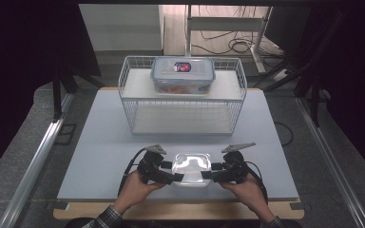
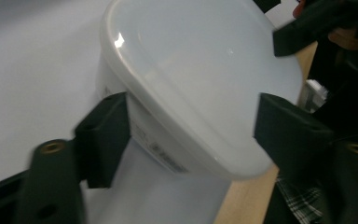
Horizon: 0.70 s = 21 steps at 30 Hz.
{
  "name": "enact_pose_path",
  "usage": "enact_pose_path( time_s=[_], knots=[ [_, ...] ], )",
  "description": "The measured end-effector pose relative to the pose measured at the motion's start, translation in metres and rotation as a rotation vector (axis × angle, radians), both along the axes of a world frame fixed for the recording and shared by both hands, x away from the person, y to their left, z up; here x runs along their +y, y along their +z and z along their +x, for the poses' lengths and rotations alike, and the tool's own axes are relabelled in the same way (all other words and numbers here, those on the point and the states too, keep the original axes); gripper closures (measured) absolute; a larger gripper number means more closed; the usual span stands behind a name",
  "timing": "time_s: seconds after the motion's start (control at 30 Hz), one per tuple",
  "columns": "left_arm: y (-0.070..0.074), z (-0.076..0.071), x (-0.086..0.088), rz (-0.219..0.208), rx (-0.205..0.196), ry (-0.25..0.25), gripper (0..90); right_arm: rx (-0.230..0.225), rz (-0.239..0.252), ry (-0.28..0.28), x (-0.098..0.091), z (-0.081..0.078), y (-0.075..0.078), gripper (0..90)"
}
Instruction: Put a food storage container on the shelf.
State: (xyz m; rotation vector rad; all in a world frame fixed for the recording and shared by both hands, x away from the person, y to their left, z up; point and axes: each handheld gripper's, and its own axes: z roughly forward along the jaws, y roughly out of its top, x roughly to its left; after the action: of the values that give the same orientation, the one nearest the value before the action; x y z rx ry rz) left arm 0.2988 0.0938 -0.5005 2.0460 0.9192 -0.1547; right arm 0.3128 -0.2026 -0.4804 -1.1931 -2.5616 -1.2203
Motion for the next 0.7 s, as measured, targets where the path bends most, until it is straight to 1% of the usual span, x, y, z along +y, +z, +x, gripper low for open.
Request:
enact_pose_path(
  time_s=[0.03,0.1,0.13,0.17,0.2,0.27,0.4,0.57,0.63,0.7],
  knots=[
    [0.002,-0.002,0.001,0.003,-0.005,0.009,35.2,0.001,0.010,-0.009,-0.002,0.000,0.001,49.4],
    [0.006,-0.007,0.002,0.015,-0.042,0.036,45.1,0.024,0.031,-0.031,-0.006,-0.001,0.002,55.2],
    [0.008,-0.009,0.002,0.025,-0.040,0.042,47.7,0.034,0.041,-0.043,-0.007,-0.001,0.002,57.8],
    [0.009,-0.010,0.002,0.020,-0.044,0.056,50.1,0.041,0.048,-0.050,-0.008,-0.002,0.003,59.9],
    [0.008,-0.011,0.003,0.004,-0.045,0.069,52.8,0.040,0.056,-0.058,-0.009,-0.003,0.004,61.7],
    [0.008,-0.010,0.006,-0.026,-0.033,0.091,58.2,0.036,0.061,-0.079,-0.010,-0.005,0.005,63.8],
    [0.008,-0.012,0.007,-0.046,-0.044,0.123,63.3,-0.006,0.047,-0.107,-0.008,-0.009,0.009,66.4],
    [0.007,-0.014,0.009,-0.082,-0.063,0.168,69.0,-0.041,0.062,-0.144,-0.008,-0.012,0.011,71.1],
    [0.007,-0.015,0.010,-0.106,-0.062,0.184,72.3,-0.060,0.071,-0.157,-0.009,-0.014,0.012,73.7],
    [0.006,-0.014,0.011,-0.114,-0.063,0.191,74.6,-0.076,0.073,-0.162,-0.009,-0.015,0.012,75.3]
  ],
)
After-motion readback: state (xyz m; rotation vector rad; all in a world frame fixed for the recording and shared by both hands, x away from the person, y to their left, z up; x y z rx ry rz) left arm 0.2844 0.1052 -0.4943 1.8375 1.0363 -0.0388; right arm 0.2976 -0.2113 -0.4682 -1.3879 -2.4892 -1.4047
